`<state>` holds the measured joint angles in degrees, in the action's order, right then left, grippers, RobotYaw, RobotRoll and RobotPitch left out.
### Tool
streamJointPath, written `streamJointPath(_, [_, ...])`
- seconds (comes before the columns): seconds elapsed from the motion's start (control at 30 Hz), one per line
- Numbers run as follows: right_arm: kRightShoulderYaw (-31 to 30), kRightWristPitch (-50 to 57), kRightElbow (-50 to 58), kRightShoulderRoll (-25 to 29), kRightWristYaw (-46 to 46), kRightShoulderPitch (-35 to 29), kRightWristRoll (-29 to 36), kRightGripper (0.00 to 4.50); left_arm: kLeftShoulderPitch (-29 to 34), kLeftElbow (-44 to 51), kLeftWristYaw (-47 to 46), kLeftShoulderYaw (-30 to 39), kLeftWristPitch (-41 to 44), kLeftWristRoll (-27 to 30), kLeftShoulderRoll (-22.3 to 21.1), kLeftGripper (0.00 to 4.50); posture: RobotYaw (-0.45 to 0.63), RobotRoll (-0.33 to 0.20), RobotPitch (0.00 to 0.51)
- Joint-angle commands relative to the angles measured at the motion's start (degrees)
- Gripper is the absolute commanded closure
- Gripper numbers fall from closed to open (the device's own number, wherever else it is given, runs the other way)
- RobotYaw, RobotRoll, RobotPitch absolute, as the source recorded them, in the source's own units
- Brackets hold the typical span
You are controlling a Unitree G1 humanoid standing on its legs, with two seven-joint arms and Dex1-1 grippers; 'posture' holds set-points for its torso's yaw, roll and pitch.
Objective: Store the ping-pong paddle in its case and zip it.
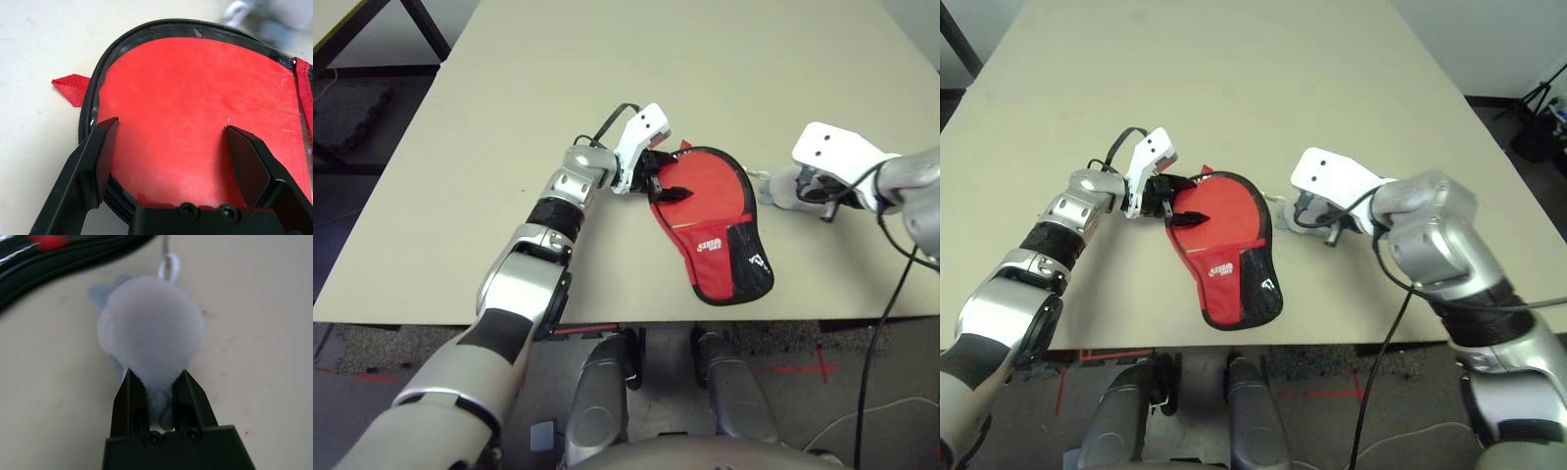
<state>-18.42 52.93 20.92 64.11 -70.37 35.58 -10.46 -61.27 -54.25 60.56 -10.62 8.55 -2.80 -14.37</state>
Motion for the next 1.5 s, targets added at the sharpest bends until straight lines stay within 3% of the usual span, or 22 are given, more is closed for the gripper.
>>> streamJointPath(0.03, [1.18,4.19,6.22,5.04,-4.86,-2.11,4.59,4.08,1.94,-2.89,0.26,-1.91,0.91,-1.87,0.19,0.00,-0.15,0.000,0.254])
streamJointPath(0.27, [1.54,3.10,12.98,14.57,-9.93,-6.81,10.08,4.08,1.31,-3.68,0.32,-1.98,0.43,-2.04,0.30,0.00,-0.15,0.000,0.254])
streamJointPath(0.53, [6.28,2.43,21.37,23.58,-14.56,-14.50,19.51,4.09,1.06,-4.41,0.35,-2.22,-0.16,-2.20,0.35,0.00,-0.16,0.000,0.246])
streamJointPath(0.8, [13.48,5.52,31.89,26.43,-13.77,-24.71,30.62,4.09,0.58,-5.25,0.20,-2.27,-0.67,-2.19,0.75,0.00,-0.17,0.000,0.249])
streamJointPath(1.1, [16.18,4.17,30.82,25.98,-7.92,-29.36,32.32,4.10,0.40,-6.02,0.06,-2.24,-1.12,-2.09,1.13,0.00,-0.18,0.000,0.253])
streamJointPath(1.13, [16.13,4.32,29.76,24.87,-7.44,-27.81,33.09,4.10,0.38,-5.90,0.15,-2.21,-1.12,-2.05,1.09,0.00,-0.17,0.000,0.251])
streamJointPath(1.3, [16.65,15.66,21.06,21.80,-11.81,-12.68,46.29,2.40,0.59,-3.11,2.21,-1.83,0.07,-1.17,0.00,0.00,-0.17,0.000,0.253])
streamJointPath(1.4, [14.32,27.29,9.01,12.11,-8.96,5.78,51.08,1.45,1.29,-0.50,3.46,-1.72,1.34,-0.59,-0.77,0.00,-0.16,0.000,0.256])
streamJointPath(1.5, [16.07,32.13,-5.10,-0.77,1.40,17.91,47.72,0.48,2.37,2.60,3.71,-1.36,2.94,0.15,-1.24,0.00,-0.15,0.000,0.261])
